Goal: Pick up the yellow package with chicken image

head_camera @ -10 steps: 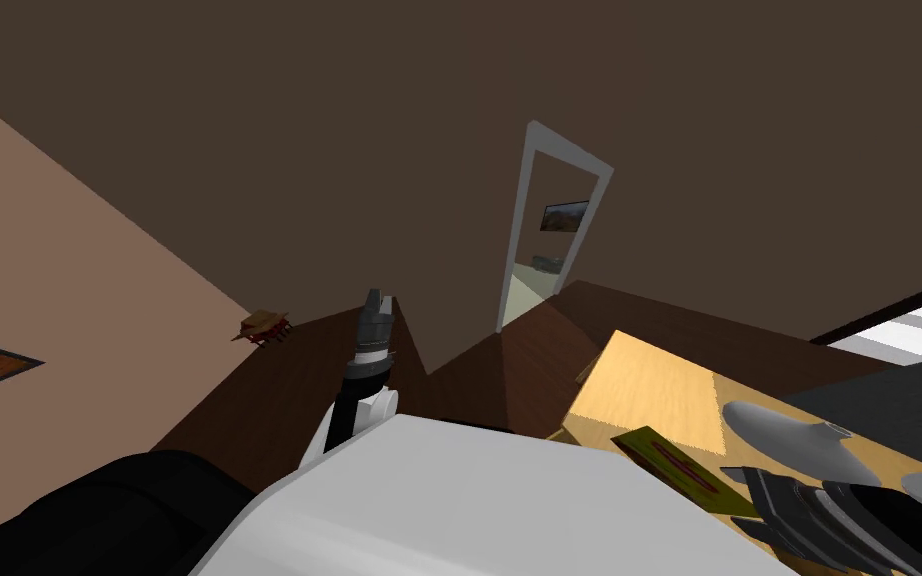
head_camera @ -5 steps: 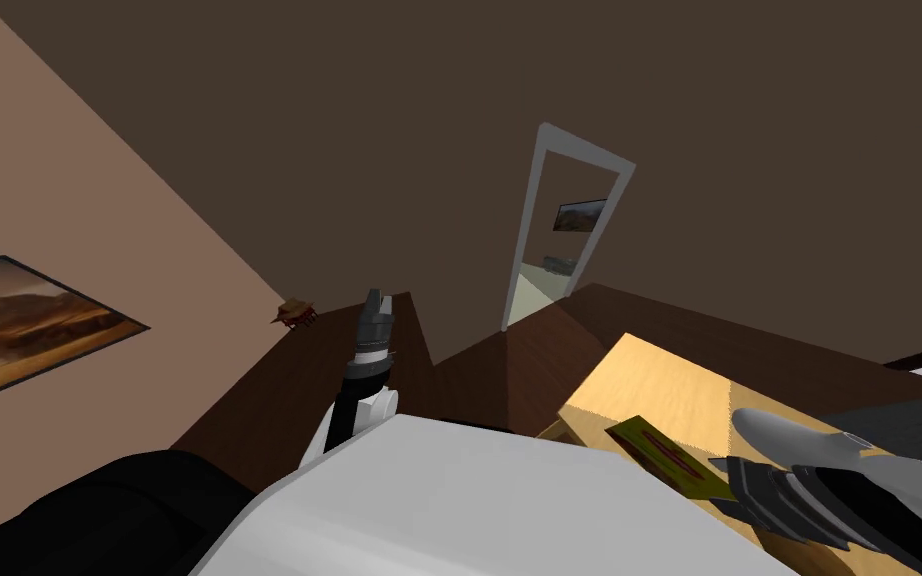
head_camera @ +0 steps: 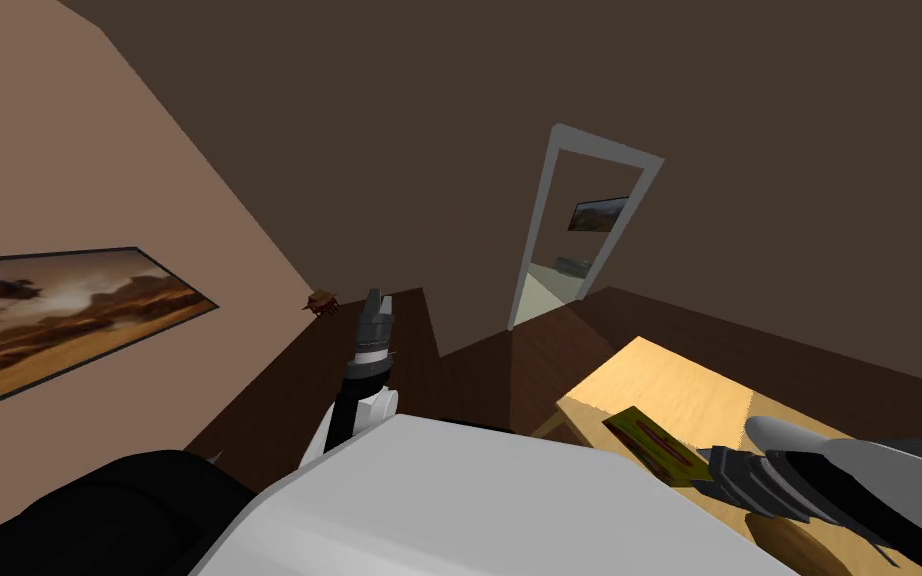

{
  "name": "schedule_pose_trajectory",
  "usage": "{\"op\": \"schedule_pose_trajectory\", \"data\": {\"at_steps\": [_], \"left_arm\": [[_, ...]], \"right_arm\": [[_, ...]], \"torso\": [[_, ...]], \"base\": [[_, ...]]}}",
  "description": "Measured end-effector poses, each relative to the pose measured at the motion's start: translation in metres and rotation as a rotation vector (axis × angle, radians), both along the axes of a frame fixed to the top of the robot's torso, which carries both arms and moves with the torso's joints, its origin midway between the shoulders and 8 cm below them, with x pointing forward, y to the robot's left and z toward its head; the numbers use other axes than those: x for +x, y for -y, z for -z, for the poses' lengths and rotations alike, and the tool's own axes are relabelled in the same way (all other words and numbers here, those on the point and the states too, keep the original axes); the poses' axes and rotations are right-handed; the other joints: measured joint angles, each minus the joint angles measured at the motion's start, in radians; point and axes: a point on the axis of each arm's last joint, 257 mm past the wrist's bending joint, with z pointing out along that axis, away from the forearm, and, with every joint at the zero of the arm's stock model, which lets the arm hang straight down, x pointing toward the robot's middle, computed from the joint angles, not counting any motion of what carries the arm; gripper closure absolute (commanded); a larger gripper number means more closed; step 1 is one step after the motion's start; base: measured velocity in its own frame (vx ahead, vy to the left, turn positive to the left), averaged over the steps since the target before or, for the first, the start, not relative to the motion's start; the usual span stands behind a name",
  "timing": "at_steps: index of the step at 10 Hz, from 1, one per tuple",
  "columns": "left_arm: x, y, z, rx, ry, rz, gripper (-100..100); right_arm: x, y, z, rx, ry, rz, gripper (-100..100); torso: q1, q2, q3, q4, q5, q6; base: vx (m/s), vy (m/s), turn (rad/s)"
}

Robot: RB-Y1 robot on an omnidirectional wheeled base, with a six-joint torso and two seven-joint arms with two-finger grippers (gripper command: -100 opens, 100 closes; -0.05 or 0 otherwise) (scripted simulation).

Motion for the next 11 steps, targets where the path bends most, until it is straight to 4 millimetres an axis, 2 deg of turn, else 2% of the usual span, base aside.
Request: {"op": "schedule_pose_trajectory", "data": {"at_steps": [5,6,10,11], "left_arm": [[0.000,0.000,0.000,0.000,0.000,0.000,0],[0.000,0.000,0.000,0.000,0.000,0.000,0],[0.000,0.000,0.000,0.000,0.000,0.000,0],[0.000,0.000,0.000,0.000,0.000,0.000,0]], "right_arm": [[0.017,-0.004,0.005,-0.003,0.007,0.079,-100],[0.017,-0.004,0.005,-0.002,0.006,0.085,100],[0.017,-0.004,0.005,0.000,0.006,0.085,100],[0.018,-0.004,0.004,-0.001,0.007,0.085,0]], "torso": [[0.000,0.000,0.000,0.000,-0.001,0.001],[0.001,-0.004,-0.002,-0.001,-0.001,0.001],[0.000,-0.010,-0.006,-0.003,-0.003,0.000],[-0.001,-0.010,-0.006,-0.003,-0.003,0.000]], "base": [[-0.119,-0.017,0.129],[-0.010,-0.001,-0.005],[0.000,0.000,0.000],[0.000,0.000,0.000]]}}
